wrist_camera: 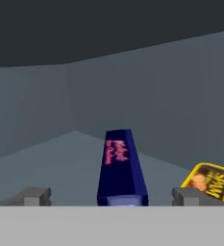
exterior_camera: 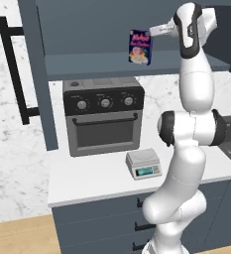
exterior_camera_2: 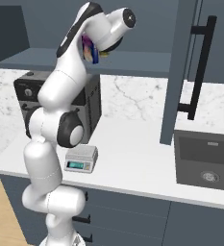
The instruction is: Pick the cereal and place it on the digital scale for weighing, and close the cabinet.
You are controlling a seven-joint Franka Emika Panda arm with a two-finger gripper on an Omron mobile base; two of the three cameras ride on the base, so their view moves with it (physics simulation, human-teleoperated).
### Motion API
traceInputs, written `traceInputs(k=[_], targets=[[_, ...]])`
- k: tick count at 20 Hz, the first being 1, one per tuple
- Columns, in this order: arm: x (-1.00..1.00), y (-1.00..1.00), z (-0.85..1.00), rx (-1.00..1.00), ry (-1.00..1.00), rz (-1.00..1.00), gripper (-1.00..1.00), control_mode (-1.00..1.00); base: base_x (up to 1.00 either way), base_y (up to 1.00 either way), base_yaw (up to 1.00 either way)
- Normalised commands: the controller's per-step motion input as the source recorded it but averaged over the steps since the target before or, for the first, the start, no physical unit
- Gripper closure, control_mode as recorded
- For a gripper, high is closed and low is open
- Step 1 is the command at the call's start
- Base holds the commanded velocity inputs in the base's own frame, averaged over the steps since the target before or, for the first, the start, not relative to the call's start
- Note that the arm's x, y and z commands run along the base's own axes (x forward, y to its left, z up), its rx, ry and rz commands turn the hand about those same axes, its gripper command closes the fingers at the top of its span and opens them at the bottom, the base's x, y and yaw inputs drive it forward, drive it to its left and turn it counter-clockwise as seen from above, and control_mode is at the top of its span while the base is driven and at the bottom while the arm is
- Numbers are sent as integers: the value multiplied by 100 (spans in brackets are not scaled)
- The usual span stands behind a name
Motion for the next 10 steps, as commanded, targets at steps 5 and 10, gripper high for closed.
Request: traceInputs(k=[5,10], targets=[[30,4,-11,0,0,0,-100,-100,0,0,0],[14,42,-34,-2,0,0,100,-100,0,0,0]])
